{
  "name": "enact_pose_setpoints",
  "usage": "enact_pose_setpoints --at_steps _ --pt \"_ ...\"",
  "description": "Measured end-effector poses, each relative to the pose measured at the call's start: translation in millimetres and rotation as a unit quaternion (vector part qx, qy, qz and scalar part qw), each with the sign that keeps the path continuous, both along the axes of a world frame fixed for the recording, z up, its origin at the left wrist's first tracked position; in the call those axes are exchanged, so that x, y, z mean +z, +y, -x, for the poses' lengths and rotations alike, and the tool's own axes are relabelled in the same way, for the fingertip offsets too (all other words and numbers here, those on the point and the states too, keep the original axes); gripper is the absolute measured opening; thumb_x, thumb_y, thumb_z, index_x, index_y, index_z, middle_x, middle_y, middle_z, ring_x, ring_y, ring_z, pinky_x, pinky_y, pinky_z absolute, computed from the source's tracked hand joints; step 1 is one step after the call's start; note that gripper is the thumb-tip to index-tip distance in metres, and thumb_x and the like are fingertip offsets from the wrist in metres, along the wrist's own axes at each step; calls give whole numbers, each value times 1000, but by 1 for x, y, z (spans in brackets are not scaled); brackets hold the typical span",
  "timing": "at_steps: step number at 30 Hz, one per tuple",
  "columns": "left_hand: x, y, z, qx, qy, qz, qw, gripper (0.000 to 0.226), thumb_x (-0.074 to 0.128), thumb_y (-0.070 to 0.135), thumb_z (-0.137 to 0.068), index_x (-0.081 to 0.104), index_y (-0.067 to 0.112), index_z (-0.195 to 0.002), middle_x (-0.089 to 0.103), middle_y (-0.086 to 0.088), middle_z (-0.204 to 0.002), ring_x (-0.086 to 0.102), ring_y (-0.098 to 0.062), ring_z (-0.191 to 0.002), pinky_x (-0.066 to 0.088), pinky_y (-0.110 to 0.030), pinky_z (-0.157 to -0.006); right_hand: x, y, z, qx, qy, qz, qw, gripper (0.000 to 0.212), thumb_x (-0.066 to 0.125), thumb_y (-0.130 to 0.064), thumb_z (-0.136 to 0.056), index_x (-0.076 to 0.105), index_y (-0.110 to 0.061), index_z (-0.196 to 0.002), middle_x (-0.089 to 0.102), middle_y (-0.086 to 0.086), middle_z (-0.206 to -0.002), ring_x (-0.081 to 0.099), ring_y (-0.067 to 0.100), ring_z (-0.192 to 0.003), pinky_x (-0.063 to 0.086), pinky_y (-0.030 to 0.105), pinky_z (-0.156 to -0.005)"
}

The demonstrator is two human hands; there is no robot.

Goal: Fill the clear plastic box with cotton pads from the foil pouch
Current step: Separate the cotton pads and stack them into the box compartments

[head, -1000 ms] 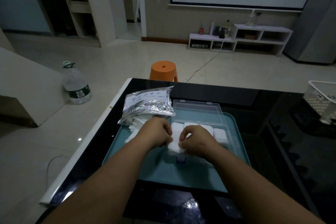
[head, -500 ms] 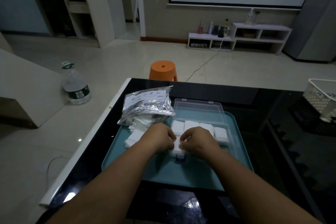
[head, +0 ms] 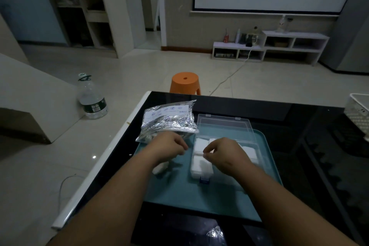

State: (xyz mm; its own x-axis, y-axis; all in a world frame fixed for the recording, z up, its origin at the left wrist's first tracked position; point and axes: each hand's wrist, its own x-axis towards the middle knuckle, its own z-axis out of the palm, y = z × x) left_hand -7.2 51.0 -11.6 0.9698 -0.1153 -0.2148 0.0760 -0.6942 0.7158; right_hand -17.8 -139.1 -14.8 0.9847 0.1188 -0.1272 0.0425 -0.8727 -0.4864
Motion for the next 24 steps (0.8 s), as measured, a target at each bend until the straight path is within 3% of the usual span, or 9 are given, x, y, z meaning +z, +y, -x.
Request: enact_pose_setpoints --at_steps 2,5,11,16,21,24 --pt "1 15 -2 17 -14 -24 999 32 58 -4 -82 73 25 -83 68 5 -85 61 -8 -77 47 -21 -64 5 2 1 -1 -10 -17 1000 20 63 -33 -90 74 -28 -105 71 -1 -107 64 18 -95 52 30 -83" --pt "0 34 -2 -13 -41 -131 990 41 47 -7 -83 74 21 -96 70 2 -102 62 -11 -92 48 -24 -80 9 7 2 13 -19 -32 999 22 62 -30 -91 71 -26 -111 70 -1 -109 63 19 -98 51 31 -86" --pt "-10 58 1 -148 -85 -323 931 33 61 17 -84 67 32 -112 61 7 -124 56 -14 -109 47 -30 -91 13 20 5 44 -29 -23 998 22 60 -28 -92 71 -25 -111 70 -1 -107 63 18 -98 51 31 -88" --pt "-22 62 6 -185 -83 -357 912 58 75 20 -72 49 35 -122 48 5 -134 47 -19 -120 41 -32 -92 10 22 8 55 -18 -16 998 22 60 -30 -93 70 -26 -111 69 -3 -106 61 15 -94 50 29 -87" --pt "-26 53 3 -187 -124 -382 897 43 70 32 -76 60 32 -118 57 4 -127 52 -21 -117 43 -32 -95 9 22 6 58 -17 -15 998 23 60 -32 -93 69 -27 -113 69 -4 -106 60 14 -92 50 29 -86" --pt "-29 46 2 -155 -170 -383 895 32 64 32 -78 66 27 -110 66 -2 -113 61 -24 -103 46 -29 -82 9 21 7 58 -12 -13 998 24 60 -33 -93 68 -27 -114 69 -3 -106 61 15 -94 50 30 -87"
